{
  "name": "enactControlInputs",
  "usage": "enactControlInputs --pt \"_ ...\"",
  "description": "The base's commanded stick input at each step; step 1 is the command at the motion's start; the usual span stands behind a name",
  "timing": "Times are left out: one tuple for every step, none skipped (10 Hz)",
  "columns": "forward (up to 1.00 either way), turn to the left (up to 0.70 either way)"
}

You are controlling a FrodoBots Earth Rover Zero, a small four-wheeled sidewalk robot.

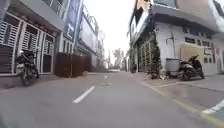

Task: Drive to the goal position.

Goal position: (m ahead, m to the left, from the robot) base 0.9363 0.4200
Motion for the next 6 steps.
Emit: enactControlInputs --pt "-0.06 0.02" --pt "1.00 0.00" --pt "1.00 0.00" --pt "1.00 0.00" --pt "1.00 -0.28" --pt "1.00 -0.40"
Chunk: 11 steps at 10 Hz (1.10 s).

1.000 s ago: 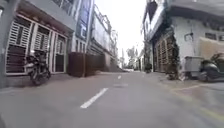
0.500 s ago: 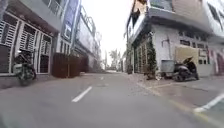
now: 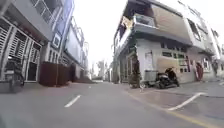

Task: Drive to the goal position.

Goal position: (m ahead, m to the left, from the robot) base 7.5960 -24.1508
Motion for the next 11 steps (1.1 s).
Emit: enactControlInputs --pt "1.00 -0.40" --pt "1.00 -0.40" --pt "1.00 -0.40" --pt "1.00 -0.40" --pt "1.00 -0.40" --pt "1.00 -0.40" --pt "1.00 -0.40" --pt "1.00 -0.40" --pt "1.00 -0.40" --pt "1.00 -0.40" --pt "1.00 -0.40"
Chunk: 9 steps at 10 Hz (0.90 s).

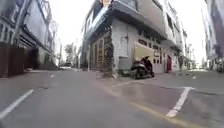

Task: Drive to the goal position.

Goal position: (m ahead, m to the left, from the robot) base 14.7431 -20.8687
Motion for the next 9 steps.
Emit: enactControlInputs --pt "1.00 -0.40" --pt "1.00 -0.32" --pt "1.00 -0.11" --pt "1.00 0.00" --pt "1.00 0.00" --pt "1.00 0.00" --pt "1.00 0.00" --pt "1.00 0.00" --pt "1.00 0.00"
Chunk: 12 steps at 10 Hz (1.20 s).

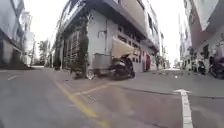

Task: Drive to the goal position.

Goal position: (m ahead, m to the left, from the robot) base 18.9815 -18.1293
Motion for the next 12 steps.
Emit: enactControlInputs --pt "1.00 0.00" --pt "1.00 0.00" --pt "1.00 0.00" --pt "1.00 0.00" --pt "1.00 -0.40" --pt "1.00 -0.40" --pt "1.00 -0.40" --pt "1.00 -0.40" --pt "1.00 -0.40" --pt "1.00 -0.40" --pt "1.00 -0.40" --pt "1.00 -0.40"
